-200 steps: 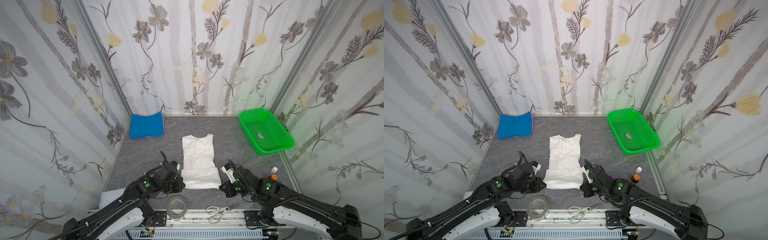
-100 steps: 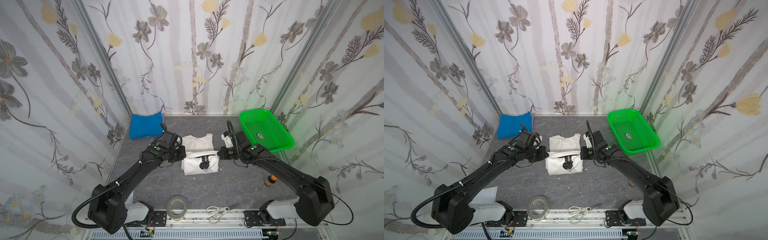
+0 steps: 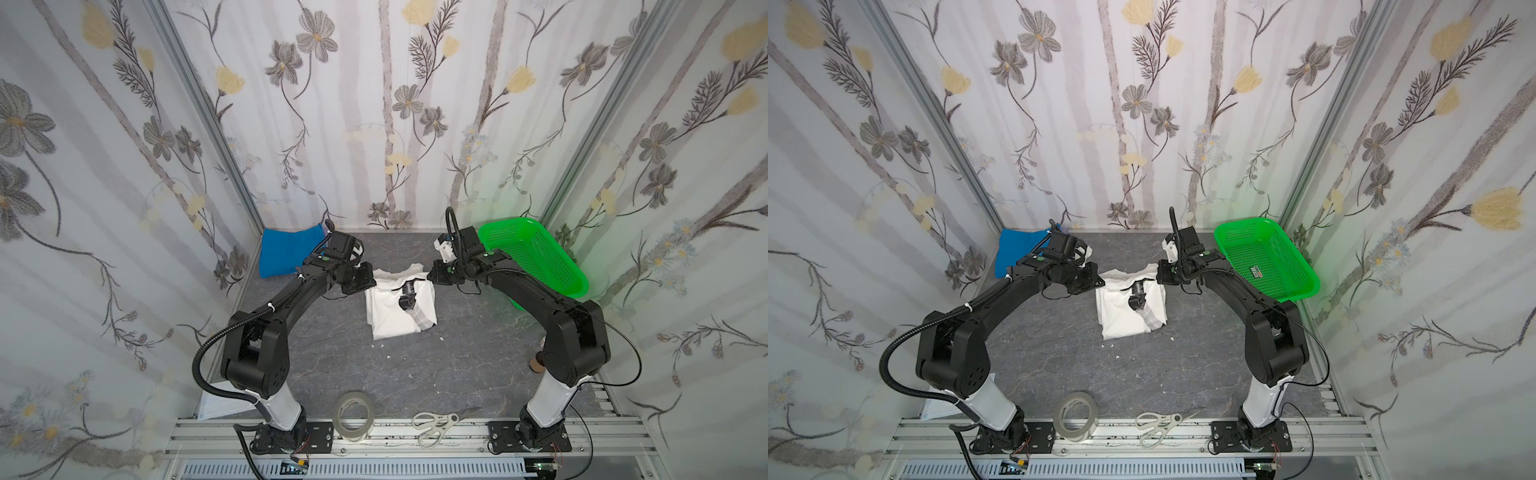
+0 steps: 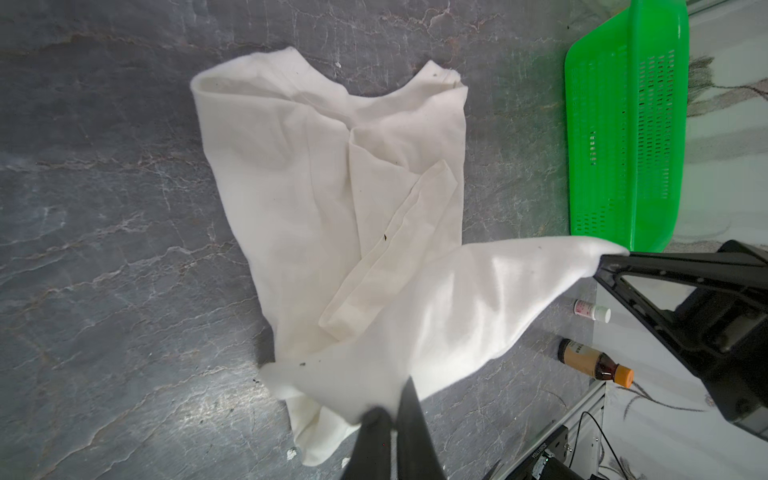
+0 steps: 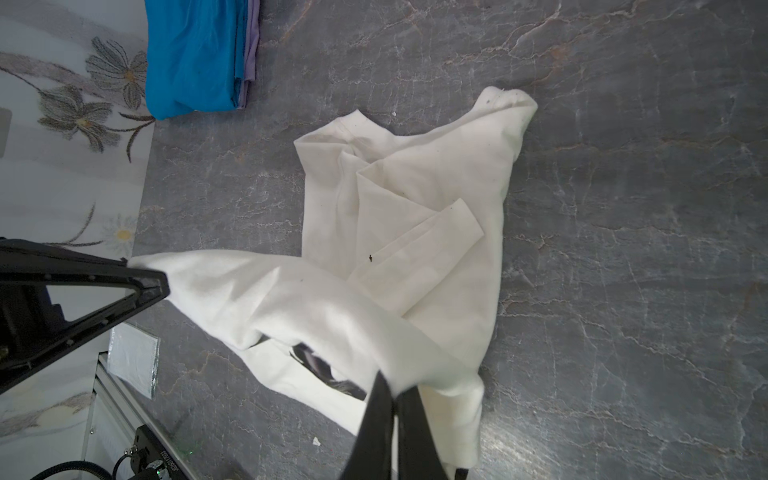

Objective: Fold and stack the t-shirts
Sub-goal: 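Lift the bundle with both grippers and fold it over away from the robot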

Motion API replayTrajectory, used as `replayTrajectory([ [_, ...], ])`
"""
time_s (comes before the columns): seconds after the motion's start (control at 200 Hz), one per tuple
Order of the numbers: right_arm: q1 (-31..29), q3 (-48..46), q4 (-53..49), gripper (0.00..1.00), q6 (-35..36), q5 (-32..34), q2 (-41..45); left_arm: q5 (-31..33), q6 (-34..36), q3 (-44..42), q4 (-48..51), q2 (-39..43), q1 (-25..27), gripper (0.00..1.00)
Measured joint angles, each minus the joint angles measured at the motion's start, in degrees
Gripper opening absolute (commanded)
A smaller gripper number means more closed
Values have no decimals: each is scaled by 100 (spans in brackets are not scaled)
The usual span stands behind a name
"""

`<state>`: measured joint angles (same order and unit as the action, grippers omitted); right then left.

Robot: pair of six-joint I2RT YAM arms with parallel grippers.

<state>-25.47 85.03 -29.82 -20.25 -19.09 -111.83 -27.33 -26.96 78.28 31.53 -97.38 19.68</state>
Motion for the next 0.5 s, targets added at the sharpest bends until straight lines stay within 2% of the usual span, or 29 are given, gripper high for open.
replayTrajectory([
  [0.155,155,682,-138,0,42,-227,-616,-181,-11,522,15,-581,-153,0],
  [0.27,284,1580,-437,0,90,-382,-1303,-258,-28,940,13,-960,-315,0],
  [0.345,369,2437,-616,32,98,-522,-1864,-299,-96,1078,-70,-1176,-479,0],
  [0.375,404,2951,-730,47,98,-597,-2170,-304,-160,1113,-103,-1287,-573,4],
  [0.415,446,3576,-809,57,96,-658,-2542,-308,-227,1139,-181,-1434,-704,3],
  [0.44,476,3976,-866,61,96,-682,-2769,-317,-313,1139,-251,-1539,-804,11],
  [0.455,494,4133,-883,64,98,-695,-2855,-326,-354,1139,-291,-1609,-866,24],
  [0.48,505,4334,-907,65,98,-697,-2955,-341,-437,1128,-363,-1700,-957,51],
  [0.5,525,4435,-944,66,101,-693,-2988,-372,-520,1075,-492,-1759,-1034,66],
])
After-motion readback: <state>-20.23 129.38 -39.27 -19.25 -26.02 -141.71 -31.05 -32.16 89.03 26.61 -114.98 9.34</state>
